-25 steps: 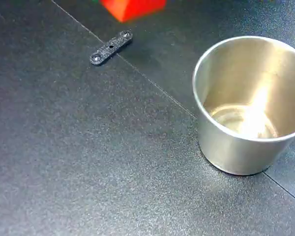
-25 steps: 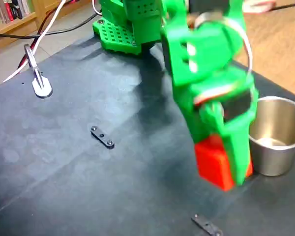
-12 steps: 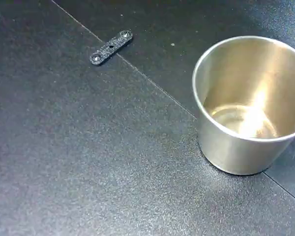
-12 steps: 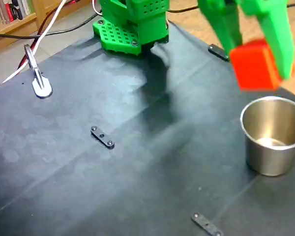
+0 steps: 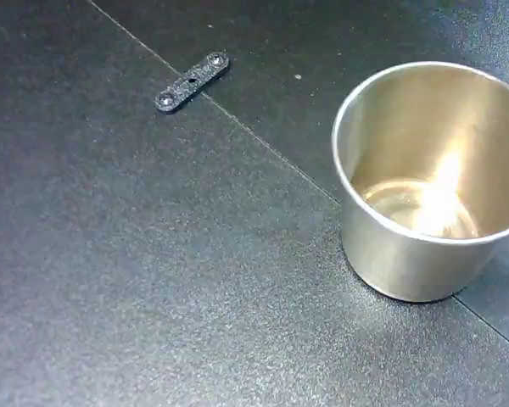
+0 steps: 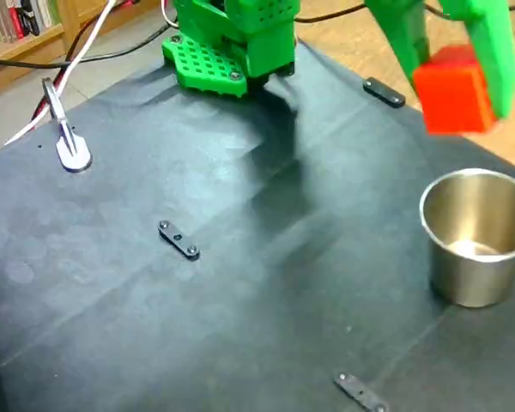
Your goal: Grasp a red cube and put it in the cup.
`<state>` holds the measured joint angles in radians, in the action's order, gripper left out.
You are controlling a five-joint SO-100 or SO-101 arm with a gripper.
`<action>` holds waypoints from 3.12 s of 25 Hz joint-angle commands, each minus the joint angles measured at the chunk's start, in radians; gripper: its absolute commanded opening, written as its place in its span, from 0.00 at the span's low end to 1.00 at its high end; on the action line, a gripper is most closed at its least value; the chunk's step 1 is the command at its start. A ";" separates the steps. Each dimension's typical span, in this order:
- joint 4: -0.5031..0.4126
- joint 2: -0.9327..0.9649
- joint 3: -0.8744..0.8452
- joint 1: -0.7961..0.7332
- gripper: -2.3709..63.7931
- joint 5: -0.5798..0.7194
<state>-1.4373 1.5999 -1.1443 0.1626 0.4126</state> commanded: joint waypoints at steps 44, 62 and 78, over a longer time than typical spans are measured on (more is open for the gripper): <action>0.130 -0.270 0.014 -0.054 0.03 -0.104; 0.129 -0.270 0.011 -0.054 0.25 -0.104; 0.129 -0.268 0.012 -0.054 0.49 -0.106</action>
<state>-1.3162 1.3223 -1.1443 0.1166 0.3068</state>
